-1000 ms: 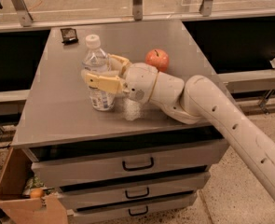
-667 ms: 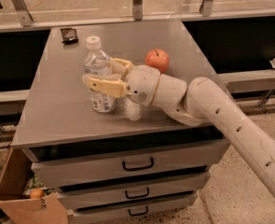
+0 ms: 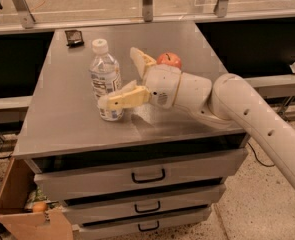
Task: Place blue plastic bottle upright
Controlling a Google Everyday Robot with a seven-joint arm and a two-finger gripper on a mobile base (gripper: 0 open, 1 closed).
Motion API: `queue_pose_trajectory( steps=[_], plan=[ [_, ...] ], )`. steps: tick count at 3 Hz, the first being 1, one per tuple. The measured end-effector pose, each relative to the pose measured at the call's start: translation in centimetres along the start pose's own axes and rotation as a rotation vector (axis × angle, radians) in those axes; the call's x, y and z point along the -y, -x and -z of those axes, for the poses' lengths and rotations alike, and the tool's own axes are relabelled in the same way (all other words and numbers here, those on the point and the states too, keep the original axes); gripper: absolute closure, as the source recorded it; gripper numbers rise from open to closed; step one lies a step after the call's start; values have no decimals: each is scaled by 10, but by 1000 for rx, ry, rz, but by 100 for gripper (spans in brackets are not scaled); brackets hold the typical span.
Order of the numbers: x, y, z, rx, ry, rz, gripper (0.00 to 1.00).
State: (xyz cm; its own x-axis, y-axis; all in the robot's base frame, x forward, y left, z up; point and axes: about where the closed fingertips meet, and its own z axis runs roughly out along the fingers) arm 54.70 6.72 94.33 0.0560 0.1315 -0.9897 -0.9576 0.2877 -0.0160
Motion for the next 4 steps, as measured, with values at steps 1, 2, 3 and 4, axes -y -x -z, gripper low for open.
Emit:
queue_pose_trajectory(
  steps=[1, 2, 3, 4],
  plan=[
    [5, 14, 20, -77, 8, 0, 0],
    [9, 54, 61, -159, -21, 49, 0],
    [16, 109, 116, -218, -92, 124, 0],
    [17, 122, 122, -214, -96, 141, 0]
  ],
)
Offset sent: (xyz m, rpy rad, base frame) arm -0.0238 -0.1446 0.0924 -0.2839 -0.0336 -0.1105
